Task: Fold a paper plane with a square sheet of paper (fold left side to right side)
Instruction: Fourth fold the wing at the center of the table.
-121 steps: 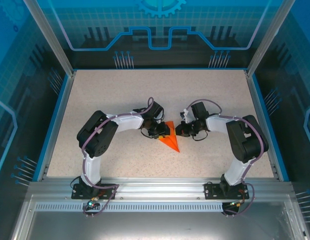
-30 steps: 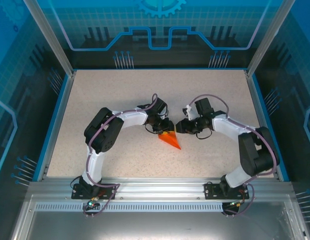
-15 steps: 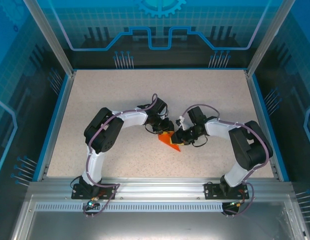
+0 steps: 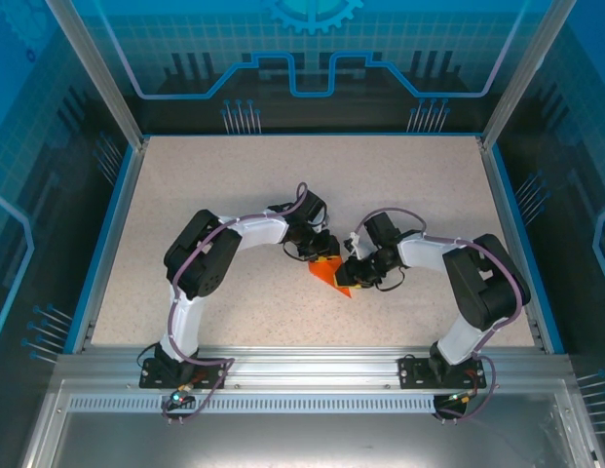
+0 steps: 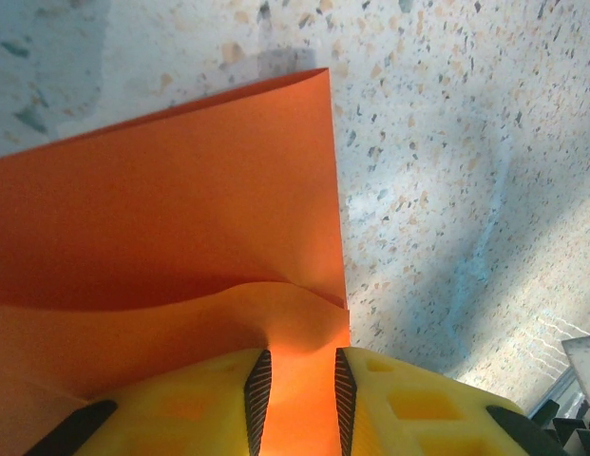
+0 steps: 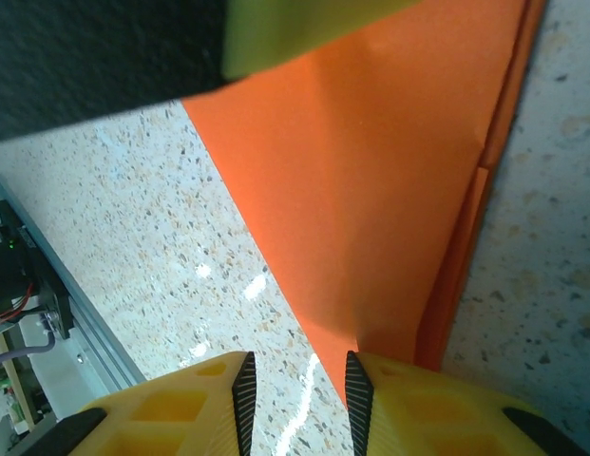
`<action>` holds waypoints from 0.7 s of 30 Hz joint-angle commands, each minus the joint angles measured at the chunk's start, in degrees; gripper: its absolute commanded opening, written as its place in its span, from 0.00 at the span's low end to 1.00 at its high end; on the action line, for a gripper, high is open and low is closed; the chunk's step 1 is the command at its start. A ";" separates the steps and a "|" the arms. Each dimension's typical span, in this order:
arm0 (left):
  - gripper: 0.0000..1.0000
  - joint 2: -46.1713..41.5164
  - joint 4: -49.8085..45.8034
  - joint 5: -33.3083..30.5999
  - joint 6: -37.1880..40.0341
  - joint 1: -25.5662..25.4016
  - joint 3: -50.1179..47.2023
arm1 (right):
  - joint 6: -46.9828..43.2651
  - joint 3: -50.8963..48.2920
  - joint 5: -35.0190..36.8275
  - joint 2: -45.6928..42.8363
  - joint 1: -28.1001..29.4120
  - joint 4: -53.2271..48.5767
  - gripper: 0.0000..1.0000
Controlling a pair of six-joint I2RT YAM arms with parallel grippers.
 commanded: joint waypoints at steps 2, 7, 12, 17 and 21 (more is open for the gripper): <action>0.31 2.31 -3.70 -3.09 -0.20 -0.82 -2.47 | -1.06 -0.52 3.25 1.61 1.04 -5.20 0.33; 0.31 2.48 -3.73 -3.10 -0.11 -0.79 -2.23 | -0.60 -0.85 5.42 1.57 1.34 -8.00 0.32; 0.31 2.60 -3.90 -3.10 -0.03 -0.75 -1.97 | 0.61 -2.36 7.55 1.52 1.63 -10.31 0.30; 0.31 2.92 -3.98 -3.19 -0.03 -0.74 -1.75 | 3.10 -5.53 6.57 -0.14 1.52 -9.50 0.30; 0.30 3.50 -4.03 -3.17 -0.03 -0.74 -1.44 | 3.41 -7.72 7.21 -1.99 1.52 -11.15 0.29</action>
